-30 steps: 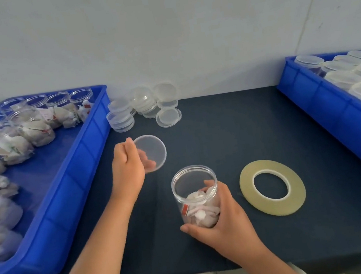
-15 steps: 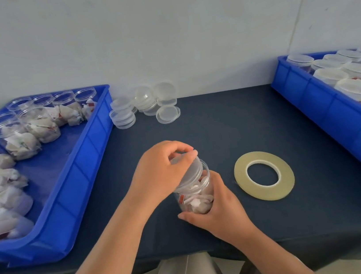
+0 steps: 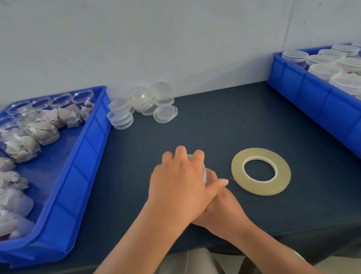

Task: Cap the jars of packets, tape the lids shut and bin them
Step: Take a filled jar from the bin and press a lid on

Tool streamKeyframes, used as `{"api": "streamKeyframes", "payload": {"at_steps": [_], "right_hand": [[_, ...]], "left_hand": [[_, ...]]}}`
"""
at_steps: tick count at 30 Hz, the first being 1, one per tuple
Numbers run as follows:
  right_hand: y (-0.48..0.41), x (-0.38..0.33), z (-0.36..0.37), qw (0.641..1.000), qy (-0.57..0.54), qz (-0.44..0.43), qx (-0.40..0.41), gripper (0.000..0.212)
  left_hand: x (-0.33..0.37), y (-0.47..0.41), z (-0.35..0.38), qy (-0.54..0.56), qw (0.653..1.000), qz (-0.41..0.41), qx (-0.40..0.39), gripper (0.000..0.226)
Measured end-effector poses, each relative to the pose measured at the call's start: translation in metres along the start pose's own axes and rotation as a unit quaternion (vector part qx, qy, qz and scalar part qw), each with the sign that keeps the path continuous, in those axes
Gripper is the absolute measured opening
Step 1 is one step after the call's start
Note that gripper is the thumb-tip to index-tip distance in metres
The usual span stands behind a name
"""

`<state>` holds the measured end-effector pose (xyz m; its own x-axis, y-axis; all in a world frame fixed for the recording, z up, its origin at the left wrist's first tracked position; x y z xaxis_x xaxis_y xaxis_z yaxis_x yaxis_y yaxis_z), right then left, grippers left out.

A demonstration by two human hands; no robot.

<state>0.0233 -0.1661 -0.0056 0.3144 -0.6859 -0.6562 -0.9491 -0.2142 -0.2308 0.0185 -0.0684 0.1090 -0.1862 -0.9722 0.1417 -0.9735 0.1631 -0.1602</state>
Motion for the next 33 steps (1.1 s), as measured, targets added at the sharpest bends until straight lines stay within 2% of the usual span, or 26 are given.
{"api": "streamKeyframes", "payload": {"at_steps": [5,8,12,15,17,20,22,24,25,27,29,31,33], "right_hand": [[-0.003,0.002,0.005,0.999,0.053,-0.005,0.011,0.059],[-0.004,0.003,0.004,0.999,0.051,-0.001,0.016,0.062],[0.0,0.006,-0.003,0.999,-0.022,0.017,-0.017,0.085],[0.004,0.002,-0.006,0.998,-0.031,-0.002,-0.053,0.075],[0.004,-0.001,-0.01,0.998,-0.045,-0.008,-0.047,0.068],[0.005,-0.002,-0.014,0.997,-0.068,0.004,-0.018,0.08],[0.005,-0.004,-0.013,0.997,-0.076,0.009,-0.007,0.084],[0.005,-0.008,-0.013,0.998,-0.067,0.001,0.003,0.085],[0.004,-0.011,-0.013,0.998,-0.058,0.0,0.004,0.082],[0.002,-0.013,-0.014,0.999,-0.038,0.0,0.001,0.068],[0.002,-0.014,-0.014,1.0,-0.005,-0.006,0.002,0.06],[0.003,-0.013,-0.015,1.0,0.008,-0.006,0.011,0.065],[0.003,-0.01,-0.013,1.0,-0.017,-0.008,0.012,0.071]], "left_hand": [[0.002,-0.006,0.005,-0.018,1.0,0.007,0.012,0.057],[-0.004,-0.009,0.009,0.081,0.995,0.062,-0.005,0.055],[-0.017,-0.005,0.004,0.216,0.958,0.19,-0.024,0.033],[-0.022,-0.007,-0.001,0.294,0.922,0.244,-0.07,0.012],[-0.026,-0.009,-0.004,0.31,0.918,0.233,-0.084,0.019],[-0.038,-0.007,-0.009,0.268,0.951,0.133,-0.08,0.069],[-0.045,0.0,-0.008,0.249,0.961,0.043,-0.114,0.095],[-0.038,0.011,-0.001,0.245,0.959,-0.008,-0.138,0.107],[-0.03,0.016,0.003,0.236,0.964,-0.025,-0.122,0.111],[-0.012,0.02,0.01,0.2,0.977,-0.053,-0.047,0.11],[-0.001,0.018,0.013,0.158,0.985,-0.055,0.033,0.09],[-0.004,0.012,0.012,0.166,0.982,-0.03,0.08,0.067],[-0.015,0.007,0.012,0.199,0.977,0.001,0.077,0.057]]}}
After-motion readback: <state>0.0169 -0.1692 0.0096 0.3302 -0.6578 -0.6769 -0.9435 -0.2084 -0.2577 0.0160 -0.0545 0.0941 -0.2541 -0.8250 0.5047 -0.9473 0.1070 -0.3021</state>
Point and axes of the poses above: each hand's wrist, its own y-axis away from the middle knuckle, its own z-axis out of the palm, x = y × z, the point moved 4 cm from there along -y, towards the middle knuckle, and after that the axes turned 10 degrees about y, right-handed, at the moved point
